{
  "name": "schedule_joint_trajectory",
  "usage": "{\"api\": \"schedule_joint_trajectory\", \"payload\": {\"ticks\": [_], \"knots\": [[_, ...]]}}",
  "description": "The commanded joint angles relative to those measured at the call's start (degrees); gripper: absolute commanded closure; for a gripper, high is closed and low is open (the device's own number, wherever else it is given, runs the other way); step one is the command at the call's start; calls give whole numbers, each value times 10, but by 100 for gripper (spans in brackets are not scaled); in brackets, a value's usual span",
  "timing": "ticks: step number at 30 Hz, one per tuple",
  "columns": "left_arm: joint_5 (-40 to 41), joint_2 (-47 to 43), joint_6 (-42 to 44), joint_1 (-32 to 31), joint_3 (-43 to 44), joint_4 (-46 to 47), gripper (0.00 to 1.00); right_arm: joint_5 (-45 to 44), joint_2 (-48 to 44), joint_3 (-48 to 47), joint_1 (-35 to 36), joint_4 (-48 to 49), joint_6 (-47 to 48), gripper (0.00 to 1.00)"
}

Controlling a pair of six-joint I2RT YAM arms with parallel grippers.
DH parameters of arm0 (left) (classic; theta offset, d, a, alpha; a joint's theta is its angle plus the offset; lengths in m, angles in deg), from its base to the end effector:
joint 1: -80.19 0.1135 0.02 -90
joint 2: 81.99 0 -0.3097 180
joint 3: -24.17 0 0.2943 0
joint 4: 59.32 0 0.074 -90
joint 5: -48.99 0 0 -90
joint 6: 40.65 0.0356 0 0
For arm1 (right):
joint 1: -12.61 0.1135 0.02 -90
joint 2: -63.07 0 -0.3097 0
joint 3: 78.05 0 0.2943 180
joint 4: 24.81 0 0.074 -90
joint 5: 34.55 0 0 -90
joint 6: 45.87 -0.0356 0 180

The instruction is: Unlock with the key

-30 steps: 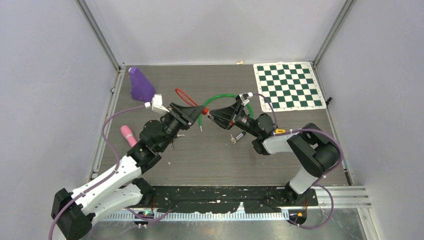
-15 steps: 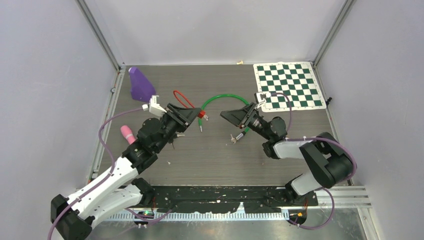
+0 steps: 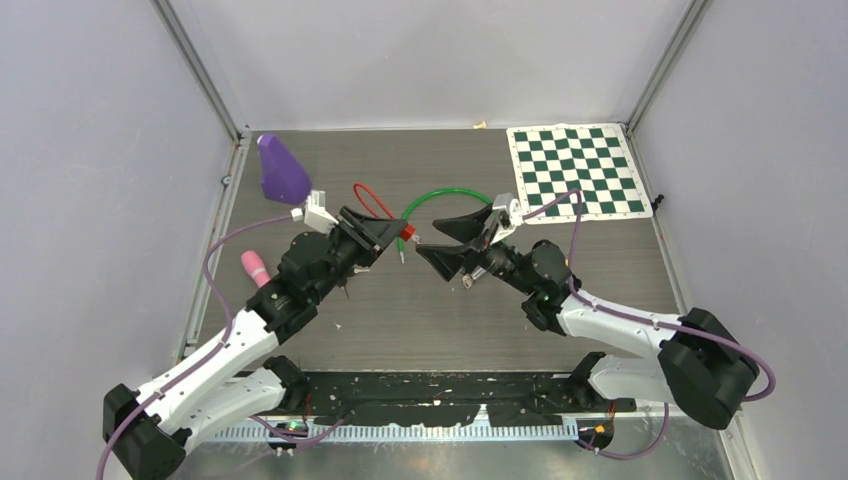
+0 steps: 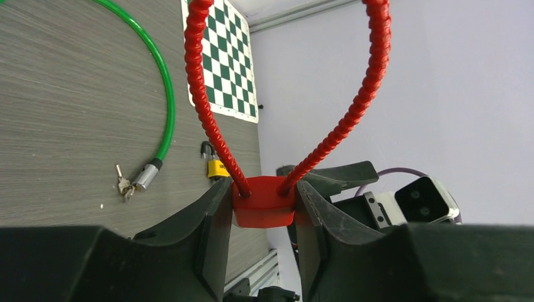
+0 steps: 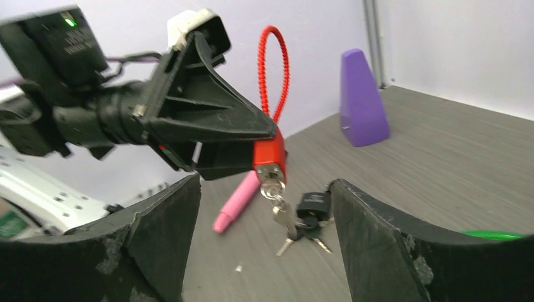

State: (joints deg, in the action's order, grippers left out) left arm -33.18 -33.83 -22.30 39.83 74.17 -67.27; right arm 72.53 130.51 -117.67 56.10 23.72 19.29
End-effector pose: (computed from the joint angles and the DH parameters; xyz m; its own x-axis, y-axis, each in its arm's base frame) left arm 0.1679 -0.1363 0.3420 -0.5365 -0.7781 -0.3268 0.0925 0.3307 -0.9392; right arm 0.1833 0.1883 0.3004 -0.1273 0.4328 -0.8925 -0.8857 0.3555 0.2987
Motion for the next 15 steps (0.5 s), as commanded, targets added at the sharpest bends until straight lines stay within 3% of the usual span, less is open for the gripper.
{"api": "schedule_joint_trajectory", "payload": {"ticks": [1,15], "knots": [[-17,-1,-10,3,30,30,100,-58,15,-25,24,-5,133,19],[-51,15,-23,4,31,52,100,-81,77,-48,54,69,179,25]]}}
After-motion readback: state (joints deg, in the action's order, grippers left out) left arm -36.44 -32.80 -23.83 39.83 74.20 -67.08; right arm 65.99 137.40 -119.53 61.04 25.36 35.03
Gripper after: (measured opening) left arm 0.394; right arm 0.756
